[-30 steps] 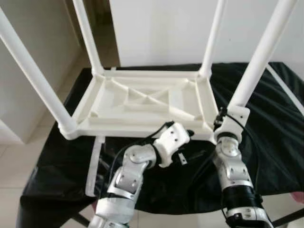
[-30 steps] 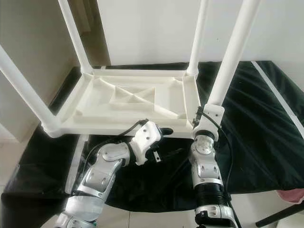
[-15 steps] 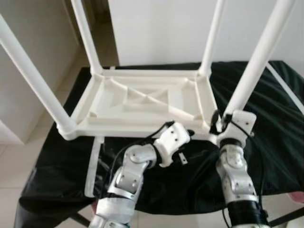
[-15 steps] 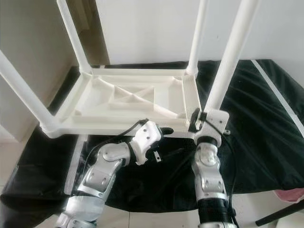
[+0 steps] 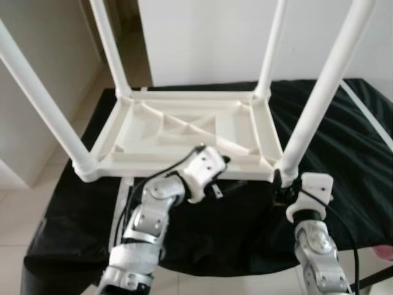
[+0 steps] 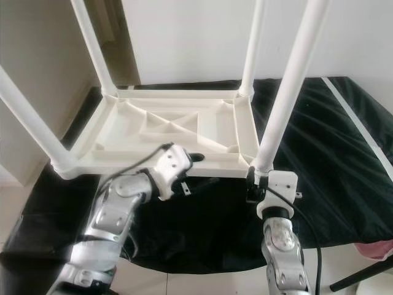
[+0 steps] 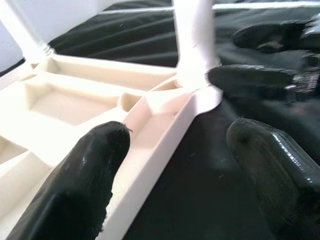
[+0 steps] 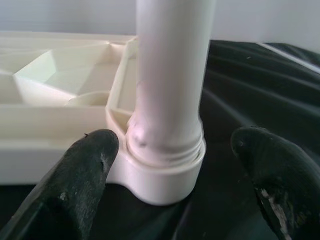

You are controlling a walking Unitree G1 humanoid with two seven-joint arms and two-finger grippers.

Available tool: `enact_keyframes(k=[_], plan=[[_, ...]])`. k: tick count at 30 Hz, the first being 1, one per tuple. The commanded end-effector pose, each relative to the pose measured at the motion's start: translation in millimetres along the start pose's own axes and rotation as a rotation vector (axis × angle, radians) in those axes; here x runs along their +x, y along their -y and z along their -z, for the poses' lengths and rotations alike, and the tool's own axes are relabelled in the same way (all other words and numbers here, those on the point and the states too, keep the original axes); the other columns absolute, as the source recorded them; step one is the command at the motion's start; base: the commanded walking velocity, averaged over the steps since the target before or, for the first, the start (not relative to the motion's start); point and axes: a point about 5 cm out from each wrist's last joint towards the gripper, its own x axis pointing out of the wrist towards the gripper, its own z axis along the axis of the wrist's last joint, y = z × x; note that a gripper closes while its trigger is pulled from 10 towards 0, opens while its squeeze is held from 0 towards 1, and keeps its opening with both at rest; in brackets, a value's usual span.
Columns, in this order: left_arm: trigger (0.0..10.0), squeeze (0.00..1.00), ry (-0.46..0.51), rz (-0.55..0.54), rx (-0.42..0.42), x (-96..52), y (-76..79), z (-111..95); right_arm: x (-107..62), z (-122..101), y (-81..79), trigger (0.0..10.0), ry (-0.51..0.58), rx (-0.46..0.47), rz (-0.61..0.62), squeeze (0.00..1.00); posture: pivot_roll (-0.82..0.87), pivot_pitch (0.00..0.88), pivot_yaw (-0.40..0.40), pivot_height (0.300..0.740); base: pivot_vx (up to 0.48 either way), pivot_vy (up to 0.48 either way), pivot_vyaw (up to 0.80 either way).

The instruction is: Building children table

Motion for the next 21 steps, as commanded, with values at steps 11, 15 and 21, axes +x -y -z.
enact_keyframes(k=[11,15,21], plan=[[10.0,0.0,-0.174,-0.388,0.146,-21.9,-71.1,19,-0.1,-10,-29.0,10.0,0.037,0.055,-0.14,0.0,-0.06,0.009,0.051,0.74,0.0,0.0,0.0],[10.0,0.0,-0.218,-0.477,0.167,-29.9,-91.1,19,-2.5,-11,-39.3,10.0,0.04,0.058,-0.2,0.0,-0.06,0.007,0.056,0.74,0.0,0.0,0.0],[10.0,0.0,-0.302,-0.651,0.16,-56.6,-127.2,22,-5.1,-11,-51.1,10.0,0.039,0.057,-0.275,0.0,-0.07,0.008,0.063,0.74,0.0,0.0,0.0]])
